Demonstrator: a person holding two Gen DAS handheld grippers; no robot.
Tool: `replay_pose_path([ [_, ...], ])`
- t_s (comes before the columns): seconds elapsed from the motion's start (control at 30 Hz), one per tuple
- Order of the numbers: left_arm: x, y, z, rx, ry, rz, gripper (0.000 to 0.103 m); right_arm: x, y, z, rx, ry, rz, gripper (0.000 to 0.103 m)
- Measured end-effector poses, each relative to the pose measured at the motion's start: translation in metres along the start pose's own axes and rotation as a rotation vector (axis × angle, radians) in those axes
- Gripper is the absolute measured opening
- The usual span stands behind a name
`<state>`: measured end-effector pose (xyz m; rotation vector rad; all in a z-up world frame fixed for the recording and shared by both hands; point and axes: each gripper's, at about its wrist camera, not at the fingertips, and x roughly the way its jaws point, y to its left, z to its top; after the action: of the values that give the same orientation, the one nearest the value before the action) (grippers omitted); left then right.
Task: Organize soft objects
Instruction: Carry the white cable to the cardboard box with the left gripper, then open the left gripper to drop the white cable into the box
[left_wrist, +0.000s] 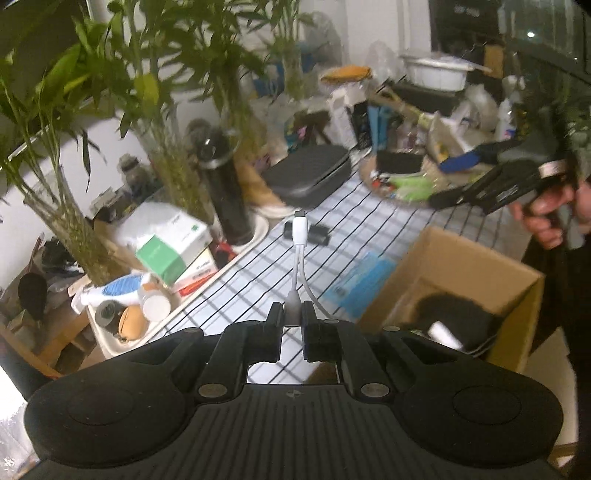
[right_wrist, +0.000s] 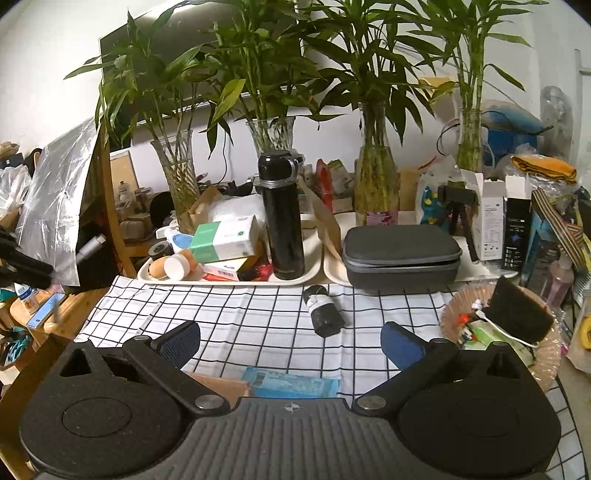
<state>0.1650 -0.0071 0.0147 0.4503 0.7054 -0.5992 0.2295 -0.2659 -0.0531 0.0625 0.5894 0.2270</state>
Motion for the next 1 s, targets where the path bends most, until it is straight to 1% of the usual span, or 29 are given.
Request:
replay_pose_path([
  [0.17,-0.014,-0.023,0.006,0.008,-0.018,-0.034,0.01,-0.008,-0.001,-0.004,-0.019,-0.002,0.004,0.103],
  [0.3,-0.012,-0.038,0.003,0.01,-0.011,-0.062,0.01,-0.016,0.003,-0.006,-0.051,-0.009,0.046,0.103],
  [0.43,-0.001,-0.053,-0.003,0.006,0.011,-0.08,0.01,-0.026,0.013,-0.01,-0.117,-0.02,0.104,0.103],
  [0.5,0.006,-0.059,-0.007,-0.001,0.025,-0.095,0.01,-0.027,0.017,-0.013,-0.146,-0.006,0.089,0.103],
  [0.57,0.012,-0.065,-0.011,-0.009,0.042,-0.106,0.011,-0.025,0.019,-0.016,-0.165,0.014,0.05,0.103],
  [0.67,0.022,-0.072,-0.018,-0.033,0.062,-0.123,0.012,-0.022,0.013,-0.018,-0.146,0.048,0.018,0.103],
  [0.77,0.029,-0.078,-0.023,-0.031,0.091,-0.111,0.013,-0.02,0.007,-0.019,-0.127,0.066,-0.018,0.103],
  [0.83,0.029,-0.077,-0.024,-0.04,0.089,-0.086,0.029,-0.018,0.003,-0.02,-0.112,0.076,-0.033,0.103],
  [0.87,0.028,-0.077,-0.025,-0.048,0.075,-0.064,0.048,-0.017,0.001,-0.021,-0.106,0.081,-0.047,0.103],
  [0.9,0.026,-0.077,-0.025,-0.058,0.054,-0.036,0.06,-0.016,0.0,-0.021,-0.102,0.085,-0.062,0.103],
  [0.93,0.024,-0.075,-0.025,-0.066,0.034,-0.01,0.063,-0.015,-0.002,-0.021,-0.097,0.089,-0.072,0.103],
  [1.0,0.023,-0.072,-0.023,-0.087,0.01,0.036,0.065,-0.014,-0.004,-0.021,-0.084,0.094,-0.086,0.103],
])
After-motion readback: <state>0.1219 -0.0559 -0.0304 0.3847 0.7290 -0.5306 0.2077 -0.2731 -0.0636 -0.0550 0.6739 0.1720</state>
